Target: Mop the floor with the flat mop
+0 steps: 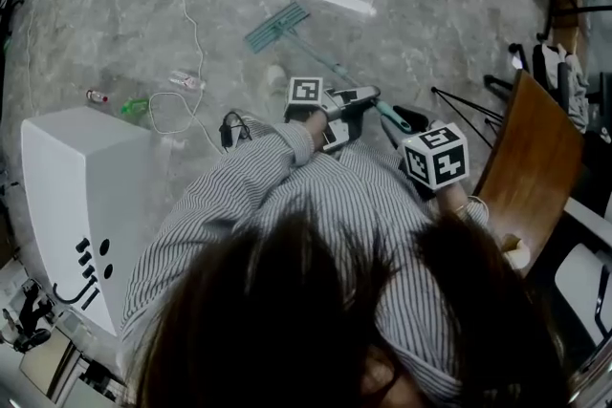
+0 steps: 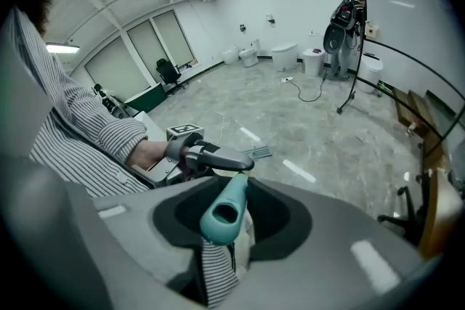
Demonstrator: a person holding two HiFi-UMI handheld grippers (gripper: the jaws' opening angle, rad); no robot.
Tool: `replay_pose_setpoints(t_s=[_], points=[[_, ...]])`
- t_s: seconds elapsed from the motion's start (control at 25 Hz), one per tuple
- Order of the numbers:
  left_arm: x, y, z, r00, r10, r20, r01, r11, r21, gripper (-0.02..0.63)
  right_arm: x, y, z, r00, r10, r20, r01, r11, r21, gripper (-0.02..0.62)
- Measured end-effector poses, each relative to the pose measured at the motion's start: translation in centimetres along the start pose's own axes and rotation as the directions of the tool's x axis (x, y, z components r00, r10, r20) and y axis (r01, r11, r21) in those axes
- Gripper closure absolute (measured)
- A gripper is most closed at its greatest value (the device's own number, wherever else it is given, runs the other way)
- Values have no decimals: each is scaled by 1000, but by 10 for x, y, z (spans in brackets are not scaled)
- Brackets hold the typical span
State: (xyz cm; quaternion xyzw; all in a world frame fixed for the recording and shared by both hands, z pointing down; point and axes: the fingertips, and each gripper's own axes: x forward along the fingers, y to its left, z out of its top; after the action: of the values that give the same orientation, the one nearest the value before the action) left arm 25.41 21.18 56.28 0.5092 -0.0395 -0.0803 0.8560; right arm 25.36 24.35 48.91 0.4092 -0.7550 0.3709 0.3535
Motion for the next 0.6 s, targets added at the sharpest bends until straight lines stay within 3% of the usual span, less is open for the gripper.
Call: replay_pose_setpoints(t_s=[0.6], points=[[-14, 9, -8, 1000, -1, -19, 1, 1000, 9, 416, 2, 15, -10, 999, -47, 14, 47, 999, 20, 482]])
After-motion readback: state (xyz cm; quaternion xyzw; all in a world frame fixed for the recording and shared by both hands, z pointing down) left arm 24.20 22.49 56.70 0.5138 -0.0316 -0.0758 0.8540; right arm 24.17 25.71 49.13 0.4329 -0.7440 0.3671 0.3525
